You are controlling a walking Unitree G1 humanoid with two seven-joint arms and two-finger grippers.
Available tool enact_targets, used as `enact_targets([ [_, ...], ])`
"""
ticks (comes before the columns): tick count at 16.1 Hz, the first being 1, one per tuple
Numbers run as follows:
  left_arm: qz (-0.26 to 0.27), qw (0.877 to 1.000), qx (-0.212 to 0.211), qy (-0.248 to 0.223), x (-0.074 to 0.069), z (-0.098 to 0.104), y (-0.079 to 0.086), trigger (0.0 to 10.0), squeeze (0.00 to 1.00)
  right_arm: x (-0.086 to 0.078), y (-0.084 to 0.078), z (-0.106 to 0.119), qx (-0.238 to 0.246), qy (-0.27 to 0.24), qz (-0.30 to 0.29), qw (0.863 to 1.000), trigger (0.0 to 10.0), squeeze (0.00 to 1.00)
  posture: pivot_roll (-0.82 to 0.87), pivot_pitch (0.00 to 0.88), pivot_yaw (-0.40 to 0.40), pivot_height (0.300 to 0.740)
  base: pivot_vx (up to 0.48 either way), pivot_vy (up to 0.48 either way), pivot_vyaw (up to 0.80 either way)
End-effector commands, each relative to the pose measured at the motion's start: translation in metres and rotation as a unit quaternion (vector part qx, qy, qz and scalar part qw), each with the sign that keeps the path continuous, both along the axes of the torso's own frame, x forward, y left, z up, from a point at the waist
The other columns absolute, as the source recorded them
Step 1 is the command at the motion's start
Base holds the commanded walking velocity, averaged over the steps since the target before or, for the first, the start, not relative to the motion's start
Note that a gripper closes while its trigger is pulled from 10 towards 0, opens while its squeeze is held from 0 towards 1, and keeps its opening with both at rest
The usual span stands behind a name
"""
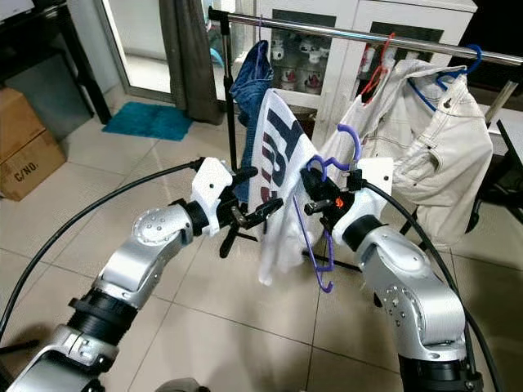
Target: Hang hanger
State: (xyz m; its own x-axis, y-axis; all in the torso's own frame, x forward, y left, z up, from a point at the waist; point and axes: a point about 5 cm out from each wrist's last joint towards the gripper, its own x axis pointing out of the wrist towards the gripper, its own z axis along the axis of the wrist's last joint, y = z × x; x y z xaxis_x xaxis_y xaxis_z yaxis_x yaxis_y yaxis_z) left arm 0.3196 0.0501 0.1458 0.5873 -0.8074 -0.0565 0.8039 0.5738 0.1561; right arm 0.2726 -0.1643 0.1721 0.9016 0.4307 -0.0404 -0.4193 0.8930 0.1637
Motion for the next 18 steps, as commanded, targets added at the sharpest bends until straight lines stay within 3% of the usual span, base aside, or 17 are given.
enact_targets([
  [1,-0.009,1.0,0.016,-0.015,0.004,0.003,-0.006,10.0,0.0,-0.001,0.006,0.013,0.006,-0.023,0.014,1.0,10.0,0.0,0.08,0.024,0.026,0.74,0.0,0.0,0.0],
  [4,0.006,1.0,0.018,-0.024,0.013,0.005,-0.006,10.0,0.0,-0.003,0.007,0.014,0.008,-0.025,0.015,1.0,10.0,0.0,0.08,0.023,0.034,0.74,0.0,0.0,0.0],
  [5,0.003,1.0,0.01,-0.027,0.014,0.007,-0.007,0.0,0.0,-0.004,0.007,0.014,0.009,-0.025,0.012,1.0,10.0,0.0,0.07,0.015,0.046,0.74,0.0,0.0,0.0],
  [9,-0.019,0.999,-0.002,-0.028,0.013,0.004,-0.013,0.0,0.0,-0.005,0.008,0.013,0.012,-0.024,0.007,1.0,10.0,0.0,0.07,0.0,0.053,0.74,0.0,0.0,0.0],
  [18,-0.003,1.0,-0.009,-0.028,0.015,0.0,-0.01,0.0,0.0,-0.003,0.005,0.011,0.012,-0.018,-0.003,1.0,10.0,0.0,0.07,0.0,0.049,0.74,0.0,0.0,0.0],
])
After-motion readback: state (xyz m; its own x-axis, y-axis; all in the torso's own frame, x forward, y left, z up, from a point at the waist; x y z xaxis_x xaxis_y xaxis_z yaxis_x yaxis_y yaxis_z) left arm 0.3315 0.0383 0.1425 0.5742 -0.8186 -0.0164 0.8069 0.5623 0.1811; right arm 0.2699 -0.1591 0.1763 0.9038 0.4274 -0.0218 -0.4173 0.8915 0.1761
